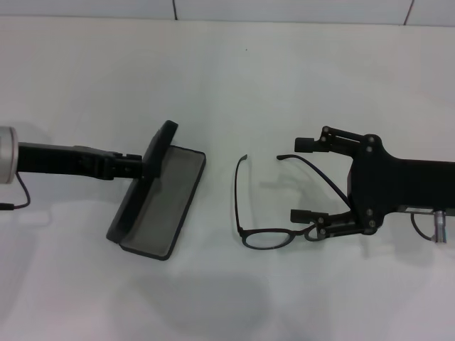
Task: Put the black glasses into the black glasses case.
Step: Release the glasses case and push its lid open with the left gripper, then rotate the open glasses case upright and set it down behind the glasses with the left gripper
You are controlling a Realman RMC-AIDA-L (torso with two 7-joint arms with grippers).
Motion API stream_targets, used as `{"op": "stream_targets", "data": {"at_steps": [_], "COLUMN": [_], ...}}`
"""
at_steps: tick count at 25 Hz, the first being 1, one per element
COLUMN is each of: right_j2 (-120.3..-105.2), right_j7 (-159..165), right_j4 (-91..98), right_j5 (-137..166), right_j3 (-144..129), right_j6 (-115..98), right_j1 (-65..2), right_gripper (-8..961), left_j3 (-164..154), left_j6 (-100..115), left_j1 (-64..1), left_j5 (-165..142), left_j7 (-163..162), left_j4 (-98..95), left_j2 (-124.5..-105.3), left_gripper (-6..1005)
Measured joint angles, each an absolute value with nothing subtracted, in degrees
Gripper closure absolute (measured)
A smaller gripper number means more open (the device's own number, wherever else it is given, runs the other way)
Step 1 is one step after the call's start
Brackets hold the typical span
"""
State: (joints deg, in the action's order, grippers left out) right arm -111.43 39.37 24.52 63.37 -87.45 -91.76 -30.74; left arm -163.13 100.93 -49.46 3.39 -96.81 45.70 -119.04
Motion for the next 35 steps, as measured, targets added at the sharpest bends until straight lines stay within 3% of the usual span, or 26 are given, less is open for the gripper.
{"op": "stream_targets", "data": {"at_steps": [26,31,35], "right_j2": [-111.30,-111.40,-111.42], "right_j7": [36.89,35.13,34.59], "right_j4": [24.52,24.83,25.91], "right_j5": [63.97,67.87,69.65], "right_j3": [-87.55,-87.32,-87.34], "right_j6": [-92.13,-94.76,-95.48], "right_j1": [-30.70,-30.52,-29.61], "right_gripper": [104,106,107], "left_j3": [-163.13,-163.13,-163.12], "left_j6": [94.25,94.11,92.59], "left_j1": [-53.38,-53.79,-54.60], "left_j5": [-2.59,-2.73,-2.48], "left_j7": [-98.13,-93.31,-89.06], "left_j4": [45.17,45.17,45.18], "left_j2": [-119.30,-119.14,-119.09], "left_gripper": [412,620,723]}}
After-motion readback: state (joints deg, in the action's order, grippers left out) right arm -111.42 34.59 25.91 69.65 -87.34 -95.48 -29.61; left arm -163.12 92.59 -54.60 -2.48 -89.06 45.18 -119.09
